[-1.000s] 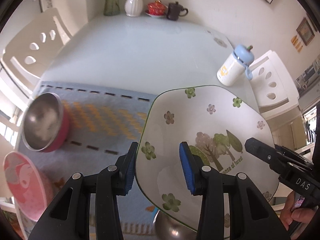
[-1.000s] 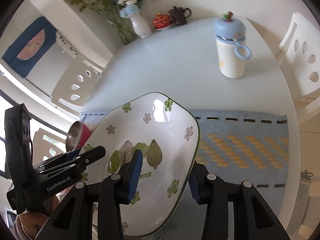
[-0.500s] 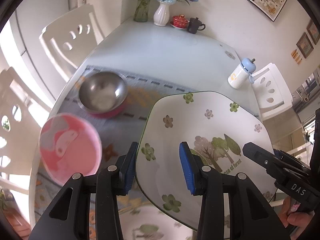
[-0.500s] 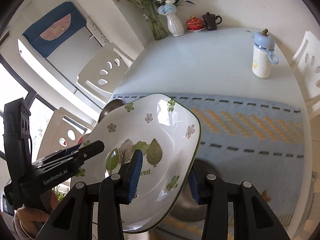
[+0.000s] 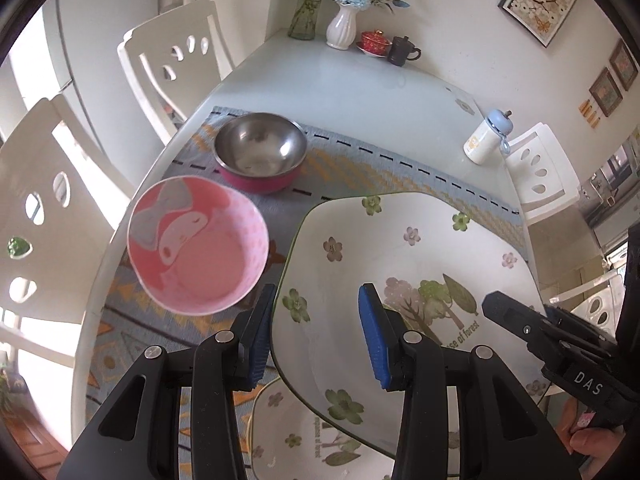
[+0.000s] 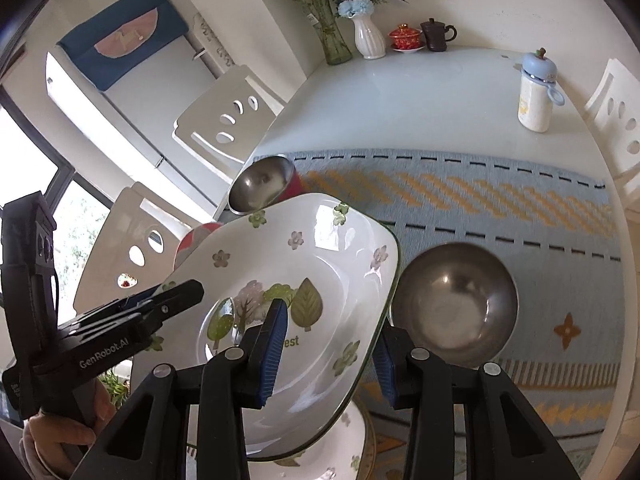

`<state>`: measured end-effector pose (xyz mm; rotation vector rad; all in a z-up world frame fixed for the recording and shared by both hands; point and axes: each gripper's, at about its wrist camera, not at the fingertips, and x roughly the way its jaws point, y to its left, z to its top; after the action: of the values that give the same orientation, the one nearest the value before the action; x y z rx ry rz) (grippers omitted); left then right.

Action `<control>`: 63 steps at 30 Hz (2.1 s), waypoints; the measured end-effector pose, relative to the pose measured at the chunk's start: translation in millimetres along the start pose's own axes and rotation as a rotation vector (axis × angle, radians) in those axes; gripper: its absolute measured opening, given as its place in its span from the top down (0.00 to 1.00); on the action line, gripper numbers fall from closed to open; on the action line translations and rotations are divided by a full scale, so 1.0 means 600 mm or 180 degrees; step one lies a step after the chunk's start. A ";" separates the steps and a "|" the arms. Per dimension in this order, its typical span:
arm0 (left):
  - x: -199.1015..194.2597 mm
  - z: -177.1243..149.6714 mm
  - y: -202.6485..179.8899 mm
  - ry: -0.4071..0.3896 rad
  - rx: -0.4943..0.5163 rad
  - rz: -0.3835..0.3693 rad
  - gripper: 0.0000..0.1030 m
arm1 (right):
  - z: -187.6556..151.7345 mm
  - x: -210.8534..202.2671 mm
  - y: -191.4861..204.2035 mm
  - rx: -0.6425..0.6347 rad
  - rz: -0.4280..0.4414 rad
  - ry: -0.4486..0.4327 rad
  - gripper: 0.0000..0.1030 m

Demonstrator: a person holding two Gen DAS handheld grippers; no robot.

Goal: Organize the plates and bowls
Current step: 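Lower the hexagonal plate back onto the leaf-print plate with both grippers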

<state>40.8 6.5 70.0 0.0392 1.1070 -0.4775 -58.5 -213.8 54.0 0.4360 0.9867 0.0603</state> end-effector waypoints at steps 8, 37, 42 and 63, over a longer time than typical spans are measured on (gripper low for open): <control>-0.003 -0.033 0.014 0.0028 -0.0019 0.0034 0.63 | -0.037 0.007 0.009 -0.0032 -0.0011 0.0130 0.68; 0.029 -0.156 0.056 0.0354 -0.0160 0.0029 0.64 | -0.163 0.051 0.029 -0.0180 -0.0048 0.0667 0.68; 0.030 -0.168 0.061 0.0391 -0.0209 -0.0012 0.64 | -0.177 0.052 0.031 -0.0189 -0.0060 0.0716 0.68; 0.038 -0.204 0.067 0.0519 -0.0233 -0.0042 0.64 | -0.215 0.064 0.040 -0.0126 -0.0007 0.0912 0.68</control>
<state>-39.4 66.9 -14.1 0.0069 1.2846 -0.4511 -139.5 -140.2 -28.2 0.3965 1.2656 0.1430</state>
